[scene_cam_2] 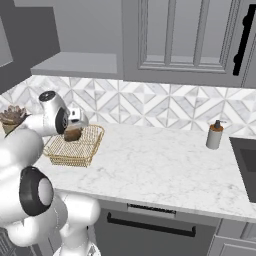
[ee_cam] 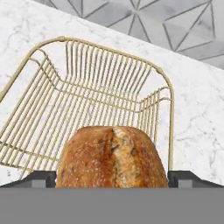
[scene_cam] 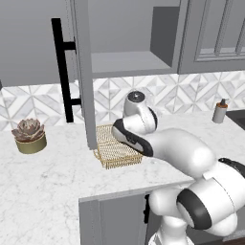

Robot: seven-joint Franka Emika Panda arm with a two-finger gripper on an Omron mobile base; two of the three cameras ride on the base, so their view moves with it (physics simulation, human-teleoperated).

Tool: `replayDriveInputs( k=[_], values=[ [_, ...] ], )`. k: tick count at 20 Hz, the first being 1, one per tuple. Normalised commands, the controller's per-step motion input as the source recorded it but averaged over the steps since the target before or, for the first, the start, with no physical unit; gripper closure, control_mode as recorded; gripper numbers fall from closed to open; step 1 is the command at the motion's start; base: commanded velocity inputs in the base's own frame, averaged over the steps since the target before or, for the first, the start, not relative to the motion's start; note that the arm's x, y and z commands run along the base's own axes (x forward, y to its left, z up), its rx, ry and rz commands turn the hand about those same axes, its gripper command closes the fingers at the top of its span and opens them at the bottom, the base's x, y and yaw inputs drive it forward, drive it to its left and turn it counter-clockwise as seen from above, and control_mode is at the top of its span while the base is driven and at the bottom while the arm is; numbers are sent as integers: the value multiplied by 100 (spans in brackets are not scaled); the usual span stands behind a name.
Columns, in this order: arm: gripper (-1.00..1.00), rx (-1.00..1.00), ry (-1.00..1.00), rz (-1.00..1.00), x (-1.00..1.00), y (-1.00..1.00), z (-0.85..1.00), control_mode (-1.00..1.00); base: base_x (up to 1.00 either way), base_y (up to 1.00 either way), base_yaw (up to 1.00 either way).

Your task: Open the cabinet, pick up the bread from the cabinet and place it in the basket. Then move the basket to the dining counter.

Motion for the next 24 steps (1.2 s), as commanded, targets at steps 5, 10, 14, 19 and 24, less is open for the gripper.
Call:
replayDriveInputs(
  k=[5, 10, 14, 19, 24],
  values=[
    [100, 0, 25, 6, 50, 6, -56, -100, 0, 0, 0],
    [100, 2, 25, 10, 9, 10, -43, -100, 0, 0, 0],
    [100, 0, 0, 1, -5, 16, -53, -100, 0, 0, 0],
    [100, 0, -8, 0, -3, 3, -39, -100, 0, 0, 0],
    [100, 4, -9, 0, 0, 0, -39, -100, 0, 0, 0]
  ],
)
